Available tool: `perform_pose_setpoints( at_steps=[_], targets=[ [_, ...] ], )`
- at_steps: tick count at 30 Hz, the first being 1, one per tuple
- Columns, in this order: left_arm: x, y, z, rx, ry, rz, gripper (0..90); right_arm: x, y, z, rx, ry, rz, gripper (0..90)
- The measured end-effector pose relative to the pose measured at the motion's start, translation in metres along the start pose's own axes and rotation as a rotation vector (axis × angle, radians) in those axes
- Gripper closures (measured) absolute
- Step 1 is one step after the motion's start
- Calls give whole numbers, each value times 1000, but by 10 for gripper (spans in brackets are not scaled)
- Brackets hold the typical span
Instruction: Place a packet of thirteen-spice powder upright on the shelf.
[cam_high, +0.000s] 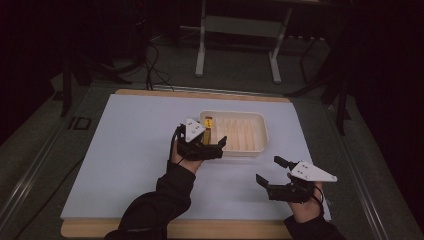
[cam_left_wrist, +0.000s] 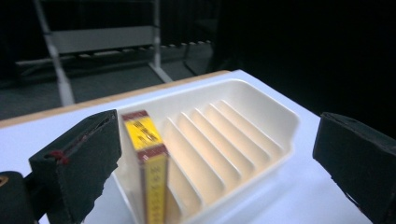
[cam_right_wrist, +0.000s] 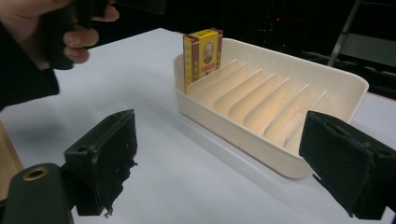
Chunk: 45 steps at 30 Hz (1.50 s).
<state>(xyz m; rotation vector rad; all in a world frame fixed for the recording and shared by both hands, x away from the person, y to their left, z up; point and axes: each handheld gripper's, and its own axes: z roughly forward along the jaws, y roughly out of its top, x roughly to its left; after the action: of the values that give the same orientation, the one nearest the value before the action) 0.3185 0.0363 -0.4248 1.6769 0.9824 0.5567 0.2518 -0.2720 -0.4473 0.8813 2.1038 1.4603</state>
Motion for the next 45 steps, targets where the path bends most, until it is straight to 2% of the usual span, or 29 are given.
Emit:
perform_pose_setpoints(
  at_steps=[2, 5, 11, 12, 14, 18, 20, 23, 27, 34, 41, 45],
  targets=[
    [-1, -1, -4, 13, -31, 2, 21, 0, 0, 0, 0, -3, -1, 114],
    [-4, -3, -10, 25, -52, 16, 21, 0, 0, 0, 0, -1, -1, 114],
    [-12, -5, -27, 11, -92, 41, 21, 1, 0, 0, 2, -1, -7, 114],
    [-14, -5, -30, 11, -97, 60, 21, 1, 0, 0, 1, 0, -4, 113],
    [-17, -6, -33, 20, -115, 73, 21, 1, 0, 1, 1, -1, -4, 113],
    [-21, -8, -40, 18, -132, 69, 21, 2, 0, 1, 4, 4, -3, 114],
    [-23, -8, -43, 23, -153, 59, 21, 3, 0, 1, 5, 1, -7, 114],
    [-29, -10, -49, 28, -168, 88, 21, 3, 0, 0, 3, 0, -9, 114],
    [-34, -15, -58, 42, -203, 91, 21, 2, 0, 0, 5, 0, -7, 114],
    [-38, -26, -73, 58, -220, 97, 21, 4, 0, 1, 10, -3, -26, 115],
    [-37, -41, -82, 82, -239, 77, 21, 4, 0, 2, 9, 10, -13, 115],
    [-38, -50, -86, 74, -233, 95, 21, 5, -1, 2, 10, 14, -13, 115]
  ],
)
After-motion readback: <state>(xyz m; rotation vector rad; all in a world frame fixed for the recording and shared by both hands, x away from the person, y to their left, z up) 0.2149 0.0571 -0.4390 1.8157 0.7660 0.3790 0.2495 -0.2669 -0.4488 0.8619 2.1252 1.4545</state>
